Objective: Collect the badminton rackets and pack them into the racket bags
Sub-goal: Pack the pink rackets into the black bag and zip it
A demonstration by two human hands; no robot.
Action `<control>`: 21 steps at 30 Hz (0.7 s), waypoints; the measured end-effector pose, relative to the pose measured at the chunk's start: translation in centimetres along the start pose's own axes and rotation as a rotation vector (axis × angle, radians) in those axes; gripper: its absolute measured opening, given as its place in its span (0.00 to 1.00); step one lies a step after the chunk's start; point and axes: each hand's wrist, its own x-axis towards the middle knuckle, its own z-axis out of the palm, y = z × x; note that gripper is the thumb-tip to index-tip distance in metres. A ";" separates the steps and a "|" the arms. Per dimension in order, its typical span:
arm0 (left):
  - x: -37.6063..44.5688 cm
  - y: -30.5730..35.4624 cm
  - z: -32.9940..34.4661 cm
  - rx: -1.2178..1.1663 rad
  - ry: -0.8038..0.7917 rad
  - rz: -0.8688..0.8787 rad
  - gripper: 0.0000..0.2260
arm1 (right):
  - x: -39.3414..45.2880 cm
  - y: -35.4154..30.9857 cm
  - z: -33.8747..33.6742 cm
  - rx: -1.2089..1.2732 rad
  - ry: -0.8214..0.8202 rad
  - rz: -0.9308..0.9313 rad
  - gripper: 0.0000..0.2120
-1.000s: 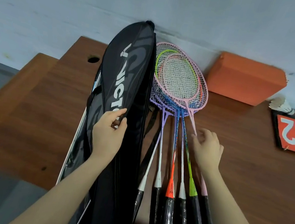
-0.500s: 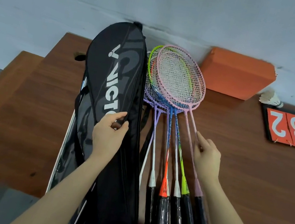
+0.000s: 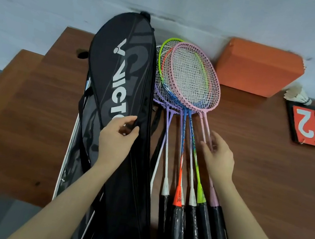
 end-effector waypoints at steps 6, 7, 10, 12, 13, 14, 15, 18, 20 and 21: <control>0.3 0.1 -0.9 0.033 0.037 0.009 0.11 | 1.5 -0.9 0.8 0.059 -0.033 0.036 0.22; 0.3 0.2 -1.1 0.025 0.059 0.011 0.11 | 1.4 -1.0 0.8 0.077 -0.027 0.020 0.22; 0.1 0.4 -1.8 0.001 0.128 0.048 0.11 | 0.8 -1.9 0.4 0.129 0.013 -0.077 0.20; 0.0 0.5 -2.3 -0.005 0.166 0.064 0.11 | 0.3 -2.9 0.2 0.160 0.054 -0.136 0.18; 0.0 0.6 -2.5 -0.008 0.182 0.066 0.10 | 0.0 -3.4 0.1 0.174 0.066 -0.150 0.18; 0.1 0.8 -2.8 -0.012 0.195 0.064 0.10 | -0.3 -3.9 0.0 0.189 0.074 -0.161 0.17; 0.1 0.9 -3.0 -0.016 0.206 0.054 0.10 | -0.6 -4.3 -0.1 0.203 0.082 -0.175 0.17; 0.6 1.2 -3.7 -0.060 0.228 0.015 0.10 | -1.7 -5.6 -0.4 0.214 0.113 -0.254 0.18; 1.0 1.3 -3.9 -0.096 0.245 0.011 0.10 | -2.6 -6.2 -0.6 0.172 0.137 -0.305 0.17; 1.2 1.4 -3.9 -0.107 0.252 0.018 0.10 | -3.1 -6.4 -0.7 0.150 0.145 -0.318 0.18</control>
